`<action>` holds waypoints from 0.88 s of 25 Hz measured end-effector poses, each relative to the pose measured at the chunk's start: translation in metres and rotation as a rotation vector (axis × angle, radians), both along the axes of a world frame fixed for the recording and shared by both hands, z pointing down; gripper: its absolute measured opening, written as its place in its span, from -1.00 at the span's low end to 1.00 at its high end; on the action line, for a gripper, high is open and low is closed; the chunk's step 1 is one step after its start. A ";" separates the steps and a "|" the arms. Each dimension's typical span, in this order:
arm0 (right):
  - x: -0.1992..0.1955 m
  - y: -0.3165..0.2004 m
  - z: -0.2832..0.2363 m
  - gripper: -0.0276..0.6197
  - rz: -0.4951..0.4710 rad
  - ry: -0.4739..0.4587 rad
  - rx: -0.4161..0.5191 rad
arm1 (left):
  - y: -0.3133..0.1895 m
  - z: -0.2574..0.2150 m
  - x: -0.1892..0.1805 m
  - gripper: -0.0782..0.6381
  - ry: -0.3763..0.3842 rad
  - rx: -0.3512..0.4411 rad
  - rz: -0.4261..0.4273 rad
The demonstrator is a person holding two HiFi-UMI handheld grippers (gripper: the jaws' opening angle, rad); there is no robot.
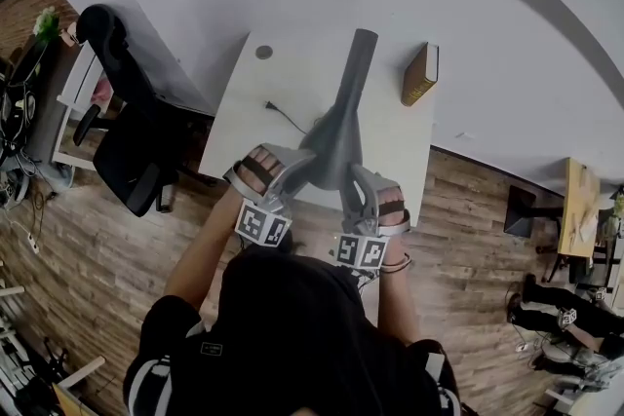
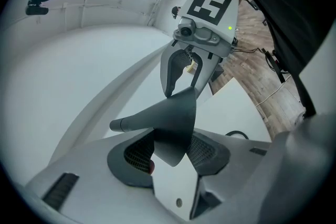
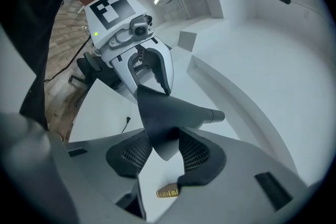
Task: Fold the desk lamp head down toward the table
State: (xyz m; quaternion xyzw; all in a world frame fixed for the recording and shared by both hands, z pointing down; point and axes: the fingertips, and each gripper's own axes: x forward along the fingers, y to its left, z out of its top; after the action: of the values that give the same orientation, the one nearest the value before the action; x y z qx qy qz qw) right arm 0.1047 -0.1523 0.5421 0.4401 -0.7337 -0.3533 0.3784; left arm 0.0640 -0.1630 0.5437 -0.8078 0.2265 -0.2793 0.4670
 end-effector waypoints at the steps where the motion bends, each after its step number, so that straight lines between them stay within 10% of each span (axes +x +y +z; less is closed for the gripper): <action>1: 0.001 -0.001 0.002 -0.39 -0.002 0.003 0.005 | -0.001 0.002 0.001 -0.23 0.000 0.011 -0.001; 22: 0.009 -0.025 0.052 -0.31 0.012 0.147 0.113 | -0.028 0.054 0.007 -0.23 -0.018 0.285 -0.088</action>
State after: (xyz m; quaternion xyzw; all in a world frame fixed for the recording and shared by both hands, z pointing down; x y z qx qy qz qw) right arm 0.1136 -0.1777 0.5939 0.4380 -0.6801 -0.4231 0.4081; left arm 0.0713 -0.1913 0.5981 -0.7199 0.2949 -0.2718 0.5665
